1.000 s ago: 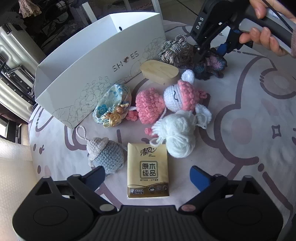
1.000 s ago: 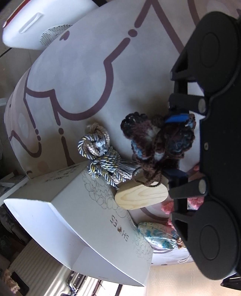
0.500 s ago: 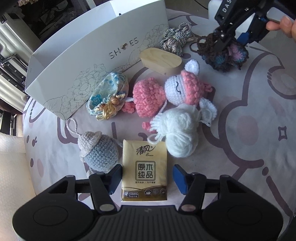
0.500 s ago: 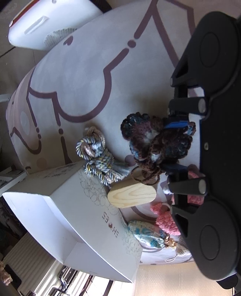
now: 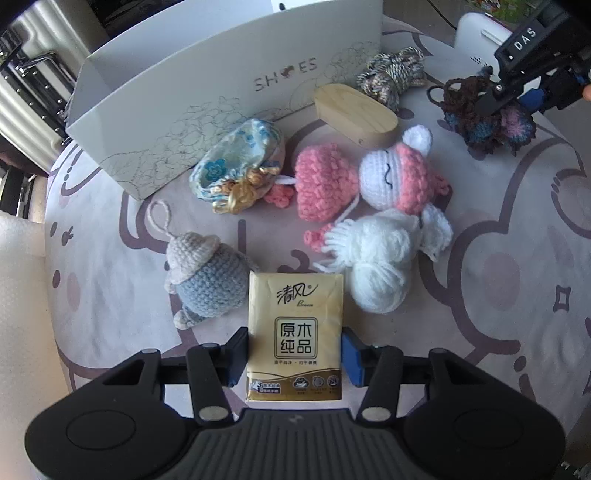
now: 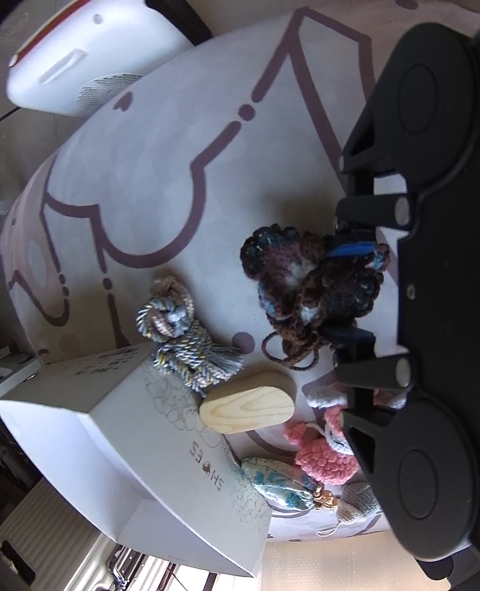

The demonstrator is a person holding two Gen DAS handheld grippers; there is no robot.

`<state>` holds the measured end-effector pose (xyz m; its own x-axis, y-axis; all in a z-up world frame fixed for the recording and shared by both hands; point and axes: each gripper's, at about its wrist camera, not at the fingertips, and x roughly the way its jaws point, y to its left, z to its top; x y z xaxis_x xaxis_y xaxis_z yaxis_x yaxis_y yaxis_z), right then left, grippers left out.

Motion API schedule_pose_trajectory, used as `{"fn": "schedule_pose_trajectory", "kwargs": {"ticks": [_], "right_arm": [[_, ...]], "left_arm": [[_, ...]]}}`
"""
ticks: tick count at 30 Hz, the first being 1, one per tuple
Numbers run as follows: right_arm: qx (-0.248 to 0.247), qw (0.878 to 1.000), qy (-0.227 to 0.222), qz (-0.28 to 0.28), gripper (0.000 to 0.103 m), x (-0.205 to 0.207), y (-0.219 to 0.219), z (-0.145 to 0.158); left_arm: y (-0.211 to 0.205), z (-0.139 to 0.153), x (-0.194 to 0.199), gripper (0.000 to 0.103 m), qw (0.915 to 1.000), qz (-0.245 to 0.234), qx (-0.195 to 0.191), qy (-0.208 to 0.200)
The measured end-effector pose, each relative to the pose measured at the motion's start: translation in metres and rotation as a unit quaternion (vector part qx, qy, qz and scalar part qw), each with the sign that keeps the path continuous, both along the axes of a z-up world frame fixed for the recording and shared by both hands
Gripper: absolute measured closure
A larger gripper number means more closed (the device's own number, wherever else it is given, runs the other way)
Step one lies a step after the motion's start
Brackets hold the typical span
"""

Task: Organize objects
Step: 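Lift and carry the tissue pack with the left tool while the right tool carries the flower over the box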

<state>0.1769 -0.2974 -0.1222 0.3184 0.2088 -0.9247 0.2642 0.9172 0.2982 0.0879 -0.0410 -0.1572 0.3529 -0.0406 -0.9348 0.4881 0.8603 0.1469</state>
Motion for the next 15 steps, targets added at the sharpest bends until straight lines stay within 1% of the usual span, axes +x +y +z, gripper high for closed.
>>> {"fn": "schedule_pose_trajectory", "kwargs": {"ticks": [5,11,15], "right_arm": [[-0.003,0.999,-0.047,0.004,0.065,-0.002,-0.002,0.032],[-0.019,0.995,-0.097,0.017,0.065,-0.014,0.006,0.07],[-0.031,0.992,-0.122,0.029,0.065,-0.026,0.016,0.088]], "left_arm": [[0.015,0.032,0.001,0.051,0.9978,0.048,-0.034,-0.032],[0.032,0.073,-0.001,0.051,0.9889,0.106,-0.074,-0.073],[0.035,0.098,-0.005,0.051,0.9832,0.126,-0.091,-0.095]]}}
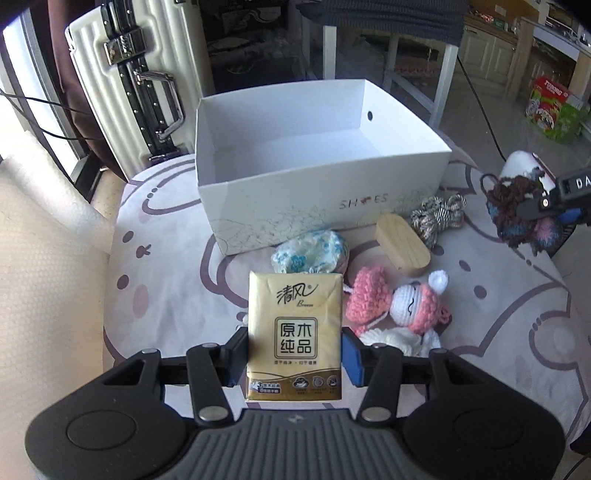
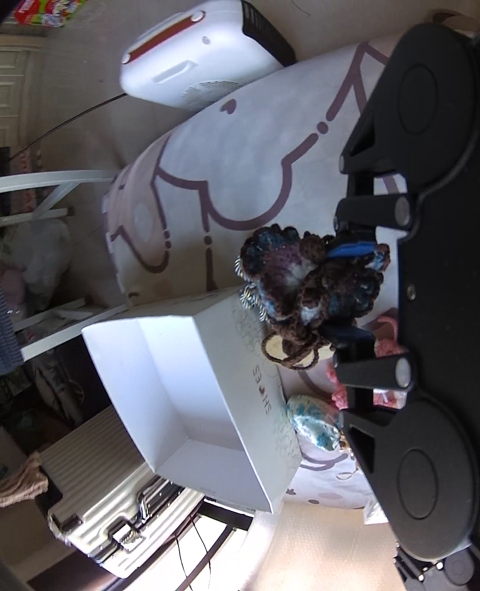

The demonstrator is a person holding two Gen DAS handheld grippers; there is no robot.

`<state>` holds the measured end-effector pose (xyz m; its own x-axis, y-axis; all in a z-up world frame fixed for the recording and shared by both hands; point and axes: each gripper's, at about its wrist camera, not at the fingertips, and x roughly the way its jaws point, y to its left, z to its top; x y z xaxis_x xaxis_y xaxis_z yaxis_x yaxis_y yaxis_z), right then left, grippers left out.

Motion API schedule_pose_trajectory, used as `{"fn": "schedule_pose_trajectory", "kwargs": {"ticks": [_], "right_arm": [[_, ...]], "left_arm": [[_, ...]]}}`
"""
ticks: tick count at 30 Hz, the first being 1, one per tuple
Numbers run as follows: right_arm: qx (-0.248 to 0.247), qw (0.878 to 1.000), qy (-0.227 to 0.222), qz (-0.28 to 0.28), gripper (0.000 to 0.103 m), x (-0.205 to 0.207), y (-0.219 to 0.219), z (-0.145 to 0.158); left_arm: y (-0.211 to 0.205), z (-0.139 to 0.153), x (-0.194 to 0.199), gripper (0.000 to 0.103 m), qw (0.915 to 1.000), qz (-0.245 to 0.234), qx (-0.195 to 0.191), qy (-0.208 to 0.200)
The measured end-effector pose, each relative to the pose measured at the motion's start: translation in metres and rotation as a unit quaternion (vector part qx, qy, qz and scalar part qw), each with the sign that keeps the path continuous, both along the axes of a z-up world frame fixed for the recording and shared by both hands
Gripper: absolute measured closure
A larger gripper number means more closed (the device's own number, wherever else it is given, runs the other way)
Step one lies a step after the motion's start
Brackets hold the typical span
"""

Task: Organize objects
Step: 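Lift and carry the tissue pack with the left tool while the right tool carries the flower over the box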

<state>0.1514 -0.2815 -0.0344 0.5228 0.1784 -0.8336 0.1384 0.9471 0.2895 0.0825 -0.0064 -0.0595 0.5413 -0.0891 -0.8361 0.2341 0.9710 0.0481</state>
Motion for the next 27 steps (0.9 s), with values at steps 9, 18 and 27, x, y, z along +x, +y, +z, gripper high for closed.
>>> {"fn": "schedule_pose_trajectory", "kwargs": {"ticks": [9,18,27], "right_arm": [[-0.047,0.997,-0.051,0.045,0.065,-0.037,0.034,0.021],[-0.072,0.991,-0.091,0.062,0.065,-0.067,0.054,0.038],[-0.09,0.987,-0.111,0.074,0.065,-0.082,0.063,0.045]], "left_arm": [[0.0,0.033,-0.017,0.051,0.9979,0.038,-0.042,-0.033],[-0.002,0.048,-0.03,0.051,0.9947,0.064,-0.056,-0.058],[-0.008,0.056,-0.038,0.05,0.9926,0.073,-0.065,-0.071]]}}
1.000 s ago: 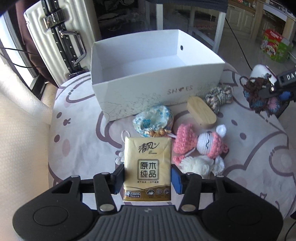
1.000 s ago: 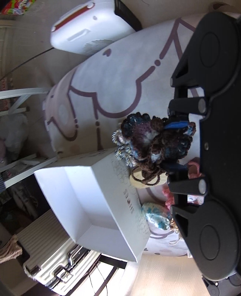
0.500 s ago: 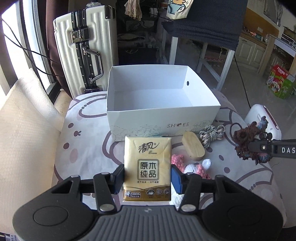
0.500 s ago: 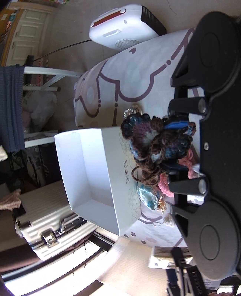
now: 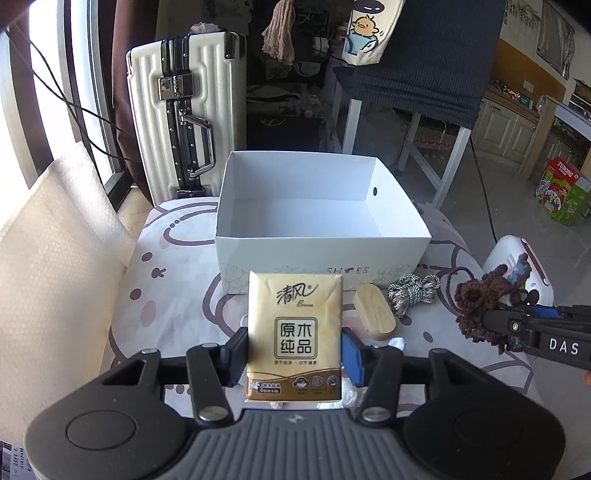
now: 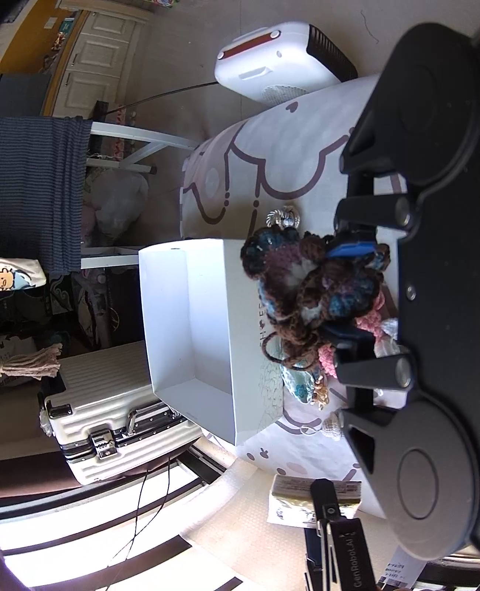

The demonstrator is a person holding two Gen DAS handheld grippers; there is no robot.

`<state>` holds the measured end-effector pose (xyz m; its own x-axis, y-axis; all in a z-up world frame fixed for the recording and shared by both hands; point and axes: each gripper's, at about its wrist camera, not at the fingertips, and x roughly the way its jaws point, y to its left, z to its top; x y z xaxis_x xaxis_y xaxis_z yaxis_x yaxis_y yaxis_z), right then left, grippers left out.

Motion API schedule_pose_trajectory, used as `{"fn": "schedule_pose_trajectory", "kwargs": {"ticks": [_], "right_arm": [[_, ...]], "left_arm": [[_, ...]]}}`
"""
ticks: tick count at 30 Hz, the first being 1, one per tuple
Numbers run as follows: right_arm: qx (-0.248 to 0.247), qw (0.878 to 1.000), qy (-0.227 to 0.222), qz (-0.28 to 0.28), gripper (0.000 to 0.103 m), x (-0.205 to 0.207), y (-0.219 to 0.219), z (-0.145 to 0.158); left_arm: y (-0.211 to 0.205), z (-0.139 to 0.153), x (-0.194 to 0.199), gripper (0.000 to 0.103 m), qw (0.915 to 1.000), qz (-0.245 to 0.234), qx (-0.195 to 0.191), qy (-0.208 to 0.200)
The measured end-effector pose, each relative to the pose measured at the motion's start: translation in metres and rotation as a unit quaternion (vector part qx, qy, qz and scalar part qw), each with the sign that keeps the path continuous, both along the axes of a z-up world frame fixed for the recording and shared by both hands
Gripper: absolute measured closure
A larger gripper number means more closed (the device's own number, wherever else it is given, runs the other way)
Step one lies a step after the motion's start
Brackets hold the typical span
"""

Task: Organize objects
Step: 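Lift and carry the tissue pack with the left tool while the right tool carries the flower over the box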

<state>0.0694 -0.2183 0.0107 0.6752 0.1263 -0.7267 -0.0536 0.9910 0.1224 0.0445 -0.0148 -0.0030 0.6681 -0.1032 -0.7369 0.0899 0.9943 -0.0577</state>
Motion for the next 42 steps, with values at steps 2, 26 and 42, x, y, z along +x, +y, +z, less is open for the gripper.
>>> {"fn": "schedule_pose_trajectory", "kwargs": {"ticks": [2,26,42], "right_arm": [[0.002,1.0,-0.001,0.002,0.065,-0.001,0.0,0.001],[0.004,0.998,-0.054,0.014,0.065,0.073,0.006,0.046],[0.021,0.999,-0.039,0.018,0.063,0.206,0.003,0.018]], "left_arm": [[0.0,0.001,0.001,0.05,1.0,0.003,-0.001,-0.001],[-0.009,0.045,0.069,0.05,0.9984,-0.001,0.026,-0.05],[-0.019,0.013,0.203,0.05,0.9999,-0.003,-0.005,-0.011]]}}
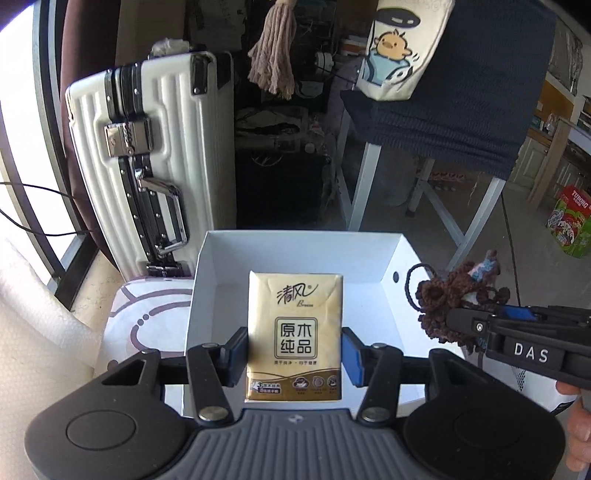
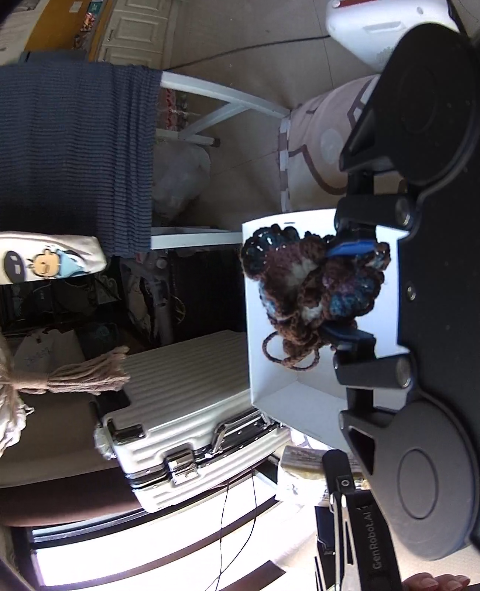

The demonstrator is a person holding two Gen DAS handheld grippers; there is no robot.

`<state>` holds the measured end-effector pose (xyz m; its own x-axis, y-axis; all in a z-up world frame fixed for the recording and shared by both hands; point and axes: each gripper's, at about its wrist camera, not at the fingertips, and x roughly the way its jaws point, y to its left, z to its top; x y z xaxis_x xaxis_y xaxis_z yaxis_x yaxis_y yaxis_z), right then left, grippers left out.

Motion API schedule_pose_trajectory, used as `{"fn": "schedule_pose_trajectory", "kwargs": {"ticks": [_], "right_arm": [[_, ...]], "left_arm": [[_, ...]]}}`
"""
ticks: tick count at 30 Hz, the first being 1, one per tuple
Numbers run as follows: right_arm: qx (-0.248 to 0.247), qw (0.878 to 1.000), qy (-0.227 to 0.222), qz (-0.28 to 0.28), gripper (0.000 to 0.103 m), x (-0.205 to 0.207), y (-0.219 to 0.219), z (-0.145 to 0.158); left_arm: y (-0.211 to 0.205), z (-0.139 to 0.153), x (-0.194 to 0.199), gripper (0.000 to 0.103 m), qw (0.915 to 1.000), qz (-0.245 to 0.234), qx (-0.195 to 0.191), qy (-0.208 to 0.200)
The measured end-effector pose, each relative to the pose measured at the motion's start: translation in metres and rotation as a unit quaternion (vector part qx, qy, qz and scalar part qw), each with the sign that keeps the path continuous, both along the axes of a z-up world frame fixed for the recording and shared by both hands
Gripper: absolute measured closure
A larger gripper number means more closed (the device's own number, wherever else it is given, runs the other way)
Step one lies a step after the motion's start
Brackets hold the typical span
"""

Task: Organize objects
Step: 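Lift and carry the tissue pack with the left tool while the right tool carries the flower over the box, then open the left tool to drop the tissue pack while the right tool drops the flower into the box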

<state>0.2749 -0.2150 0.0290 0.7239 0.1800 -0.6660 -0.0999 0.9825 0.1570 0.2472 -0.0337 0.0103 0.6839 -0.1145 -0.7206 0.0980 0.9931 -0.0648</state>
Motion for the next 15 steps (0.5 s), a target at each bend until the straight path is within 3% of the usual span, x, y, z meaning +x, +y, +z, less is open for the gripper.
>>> {"fn": "schedule_pose_trajectory", "kwargs": {"ticks": [9,15], "right_arm": [[-0.019,0.995,0.095,0.015,0.063,0.044,0.012,-0.06],[-0.015,0.992,0.127,0.007,0.063,0.058,0.018,-0.078]], "left_arm": [[0.003,-0.057,0.043,0.05,0.9969,0.018,0.018,0.075],[0.007,-0.075,0.057,0.05,0.9946,0.032,0.015,0.098]]}}
